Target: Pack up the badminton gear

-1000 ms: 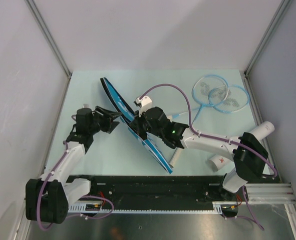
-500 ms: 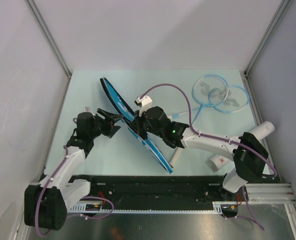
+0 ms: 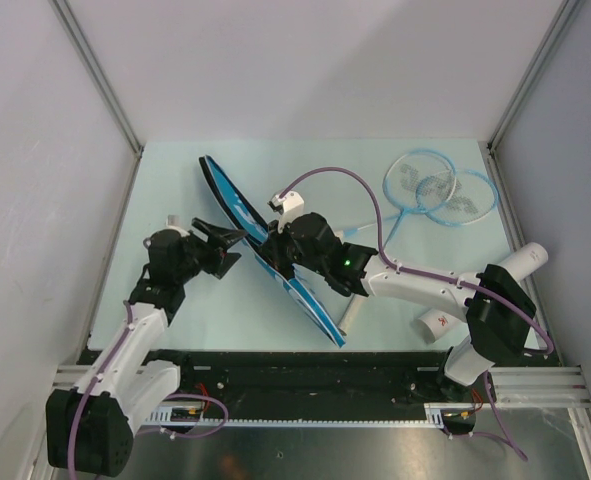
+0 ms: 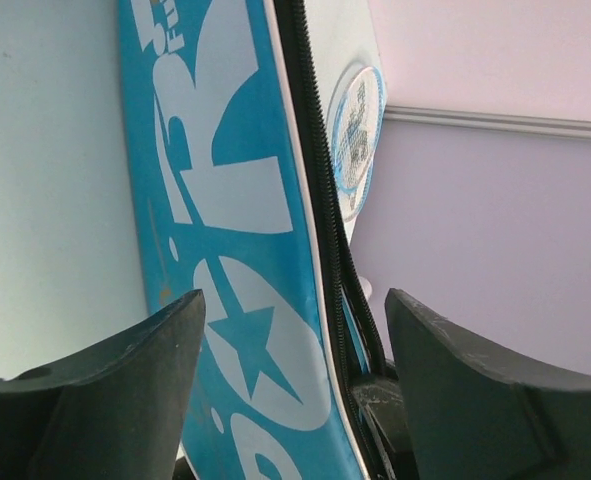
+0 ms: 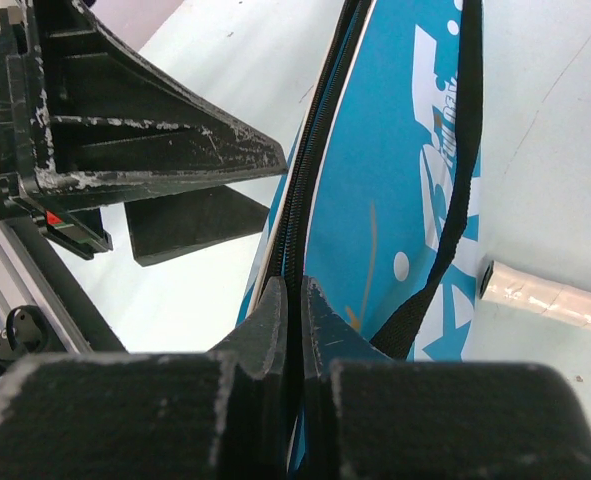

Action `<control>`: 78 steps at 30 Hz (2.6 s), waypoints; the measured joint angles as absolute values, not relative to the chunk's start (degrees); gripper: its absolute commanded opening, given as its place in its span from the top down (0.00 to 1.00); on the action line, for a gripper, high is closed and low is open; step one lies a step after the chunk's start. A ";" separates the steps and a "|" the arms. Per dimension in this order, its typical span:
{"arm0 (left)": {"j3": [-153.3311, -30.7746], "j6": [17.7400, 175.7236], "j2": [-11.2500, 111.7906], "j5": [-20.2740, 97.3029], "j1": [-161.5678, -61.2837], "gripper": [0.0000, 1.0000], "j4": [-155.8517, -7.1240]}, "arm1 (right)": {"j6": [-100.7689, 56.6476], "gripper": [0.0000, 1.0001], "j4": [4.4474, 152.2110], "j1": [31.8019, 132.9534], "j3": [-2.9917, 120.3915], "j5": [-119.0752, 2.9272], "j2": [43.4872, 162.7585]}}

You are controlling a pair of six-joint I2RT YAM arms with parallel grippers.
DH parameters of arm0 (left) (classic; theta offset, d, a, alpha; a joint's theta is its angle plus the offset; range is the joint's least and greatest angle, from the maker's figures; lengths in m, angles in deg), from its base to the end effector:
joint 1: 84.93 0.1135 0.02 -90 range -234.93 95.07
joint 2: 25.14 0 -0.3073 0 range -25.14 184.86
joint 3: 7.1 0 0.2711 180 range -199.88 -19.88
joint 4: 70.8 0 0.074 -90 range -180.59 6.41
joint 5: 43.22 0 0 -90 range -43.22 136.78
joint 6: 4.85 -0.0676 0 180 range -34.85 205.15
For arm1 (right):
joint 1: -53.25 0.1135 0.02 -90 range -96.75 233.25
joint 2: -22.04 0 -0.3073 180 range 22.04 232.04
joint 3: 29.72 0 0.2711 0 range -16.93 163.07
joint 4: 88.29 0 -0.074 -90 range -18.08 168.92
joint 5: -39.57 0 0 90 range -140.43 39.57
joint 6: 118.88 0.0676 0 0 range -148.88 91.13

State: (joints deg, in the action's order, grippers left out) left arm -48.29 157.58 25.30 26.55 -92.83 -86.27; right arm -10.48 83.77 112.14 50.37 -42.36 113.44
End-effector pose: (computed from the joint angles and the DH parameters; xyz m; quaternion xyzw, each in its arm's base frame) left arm 0.2114 -0.0529 0.2494 -0.3624 0.7515 -0.4555 0.3104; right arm 0.2284 0.3602 0.3211 -0.2432 0.7772 0.3158 0.4869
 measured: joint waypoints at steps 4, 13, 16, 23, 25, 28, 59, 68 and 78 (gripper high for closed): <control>-47.37 157.68 24.99 26.39 -93.07 0.31 -86.29 | -10.48 1.00 83.79 112.14 50.37 -42.36 113.44; -46.12 157.73 25.80 25.78 -93.94 0.29 -86.27 | -10.46 1.00 83.88 112.14 50.24 -42.33 113.44; -46.21 157.66 27.35 25.72 -94.07 0.30 -86.27 | -10.46 1.00 83.96 112.14 50.13 -42.33 113.44; -49.05 157.25 33.01 27.25 -94.34 0.41 -85.94 | -10.50 1.00 84.03 112.32 50.13 -42.07 113.44; -49.58 157.05 34.70 28.25 -94.31 0.51 -85.88 | -10.66 1.00 84.12 112.56 50.07 -41.61 113.44; -51.74 154.91 38.04 30.53 -94.27 0.81 -86.29 | -11.27 1.00 84.57 113.26 50.02 -40.26 113.81; -99.80 94.63 49.52 72.47 -107.10 1.00 -117.96 | -8.45 1.00 76.64 112.21 83.82 -44.59 135.42; -110.01 85.53 56.05 61.96 -111.36 1.00 -123.14 | 11.92 0.96 99.48 103.29 58.88 -52.67 129.96; -101.01 81.10 66.74 55.31 -111.54 1.00 -119.47 | 13.60 0.34 97.62 102.42 48.14 -58.09 128.80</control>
State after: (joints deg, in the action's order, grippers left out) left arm -101.01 81.10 66.74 55.31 -111.54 -119.47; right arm 13.60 97.62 102.42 48.14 -58.09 128.80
